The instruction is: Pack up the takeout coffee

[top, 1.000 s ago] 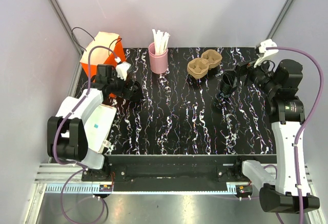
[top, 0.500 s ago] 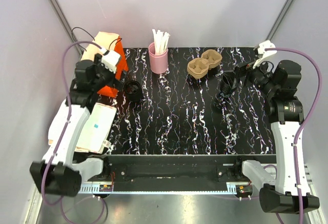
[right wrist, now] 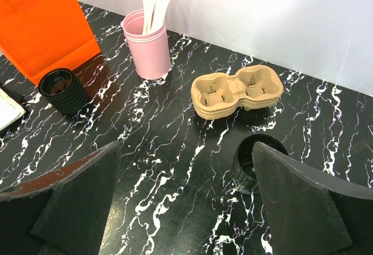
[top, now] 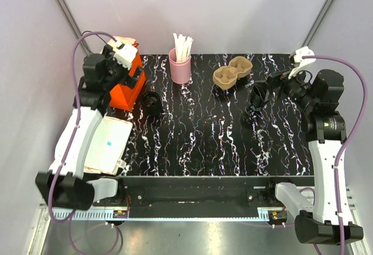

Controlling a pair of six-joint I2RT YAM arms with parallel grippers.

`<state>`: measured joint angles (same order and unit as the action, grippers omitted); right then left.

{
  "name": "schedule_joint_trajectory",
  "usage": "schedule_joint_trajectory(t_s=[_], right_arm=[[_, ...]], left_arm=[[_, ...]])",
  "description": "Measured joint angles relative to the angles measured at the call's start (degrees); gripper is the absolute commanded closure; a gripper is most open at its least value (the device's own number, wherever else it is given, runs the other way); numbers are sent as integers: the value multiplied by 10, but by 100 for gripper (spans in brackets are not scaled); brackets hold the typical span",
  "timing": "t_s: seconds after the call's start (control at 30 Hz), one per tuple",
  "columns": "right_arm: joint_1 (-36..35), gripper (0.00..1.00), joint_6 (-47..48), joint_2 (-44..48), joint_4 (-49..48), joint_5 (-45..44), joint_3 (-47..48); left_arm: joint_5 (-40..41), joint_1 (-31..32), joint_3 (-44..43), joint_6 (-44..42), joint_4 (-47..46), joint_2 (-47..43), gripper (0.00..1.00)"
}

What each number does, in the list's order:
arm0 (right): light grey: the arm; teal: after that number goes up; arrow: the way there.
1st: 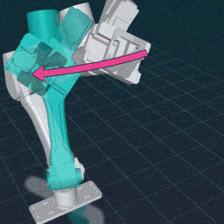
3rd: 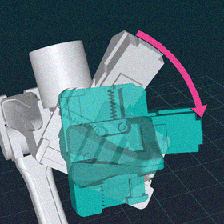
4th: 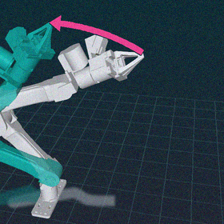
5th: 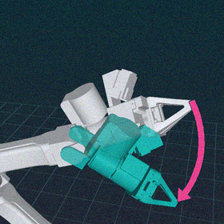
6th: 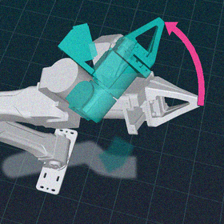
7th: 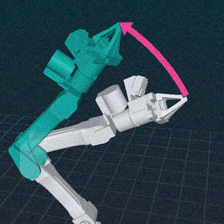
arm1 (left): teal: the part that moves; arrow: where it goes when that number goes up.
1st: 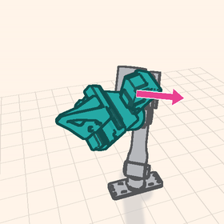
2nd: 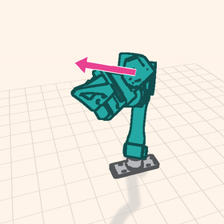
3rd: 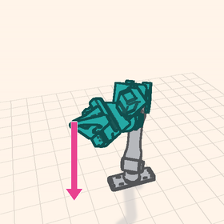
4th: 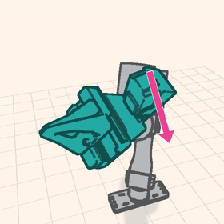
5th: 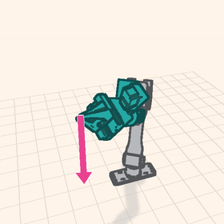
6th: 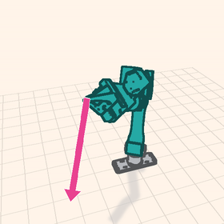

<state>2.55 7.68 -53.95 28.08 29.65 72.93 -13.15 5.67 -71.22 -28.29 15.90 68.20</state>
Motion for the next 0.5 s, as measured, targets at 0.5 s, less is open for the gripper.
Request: schedule_joint_trajectory(t_s=[0.5], right_arm=[[0, 0, 3, 1, 0, 0, -6]], left_arm=[[14, -50, -118, -4, 16, 156, 9]])
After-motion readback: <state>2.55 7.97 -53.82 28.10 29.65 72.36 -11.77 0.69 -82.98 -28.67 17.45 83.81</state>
